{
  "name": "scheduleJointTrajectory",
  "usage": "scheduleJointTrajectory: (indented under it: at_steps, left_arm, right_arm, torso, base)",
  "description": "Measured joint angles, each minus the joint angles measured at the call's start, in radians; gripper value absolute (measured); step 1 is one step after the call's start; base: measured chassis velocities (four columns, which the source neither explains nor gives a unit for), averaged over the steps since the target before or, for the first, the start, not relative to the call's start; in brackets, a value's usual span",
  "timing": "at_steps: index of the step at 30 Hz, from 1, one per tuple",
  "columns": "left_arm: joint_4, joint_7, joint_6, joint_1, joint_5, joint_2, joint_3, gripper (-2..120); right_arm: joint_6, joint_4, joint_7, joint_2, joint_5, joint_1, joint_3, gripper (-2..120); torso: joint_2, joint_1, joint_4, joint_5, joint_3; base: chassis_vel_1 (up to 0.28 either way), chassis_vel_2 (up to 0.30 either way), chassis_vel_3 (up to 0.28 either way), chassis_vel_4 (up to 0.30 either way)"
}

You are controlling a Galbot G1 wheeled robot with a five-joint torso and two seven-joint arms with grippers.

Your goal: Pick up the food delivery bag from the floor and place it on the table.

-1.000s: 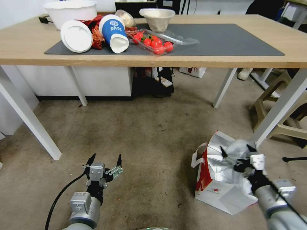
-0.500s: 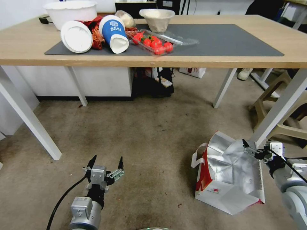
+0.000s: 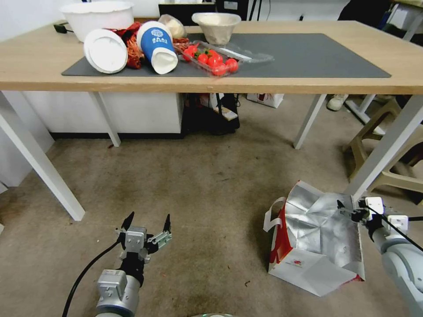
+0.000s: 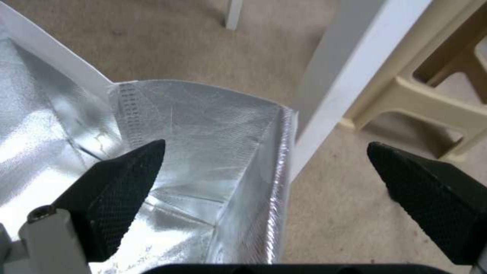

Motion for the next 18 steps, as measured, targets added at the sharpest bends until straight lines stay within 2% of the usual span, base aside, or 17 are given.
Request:
scheduleJointTrajectory:
  at_steps: [6, 14, 18]
  left_arm:
    - [0.018, -0.002, -0.004, -0.004, 0.0, 0.002, 0.004, 100]
    - [0.035, -0.005, -0.008, -0.012, 0.0, -0.001, 0.005, 100]
    - [0.039, -0.008, -0.018, -0.008, 0.005, -0.002, 0.001, 100]
  right_arm:
    - [-0.037, -0.07, -0.003, -0.039, 0.023, 0.056, -0.057, 100]
    - [-0.059, -0.108, -0.003, -0.039, 0.023, 0.093, -0.107, 100]
    - [-0.097, -0.124, 0.027, -0.031, 0.015, 0.114, -0.138, 89]
  torso:
    - [0.0, 0.0, 0.0, -0.0001, 0.0]
    - [0.0, 0.0, 0.0001, -0.0002, 0.0]
    - [0.0, 0.0, 0.0, -0.0001, 0.0]
  base:
    - [0.0, 0.0, 0.0, 0.0]
    - [0.0, 0.0, 0.0, 0.0]
    - [0.0, 0.0, 0.0, 0.0]
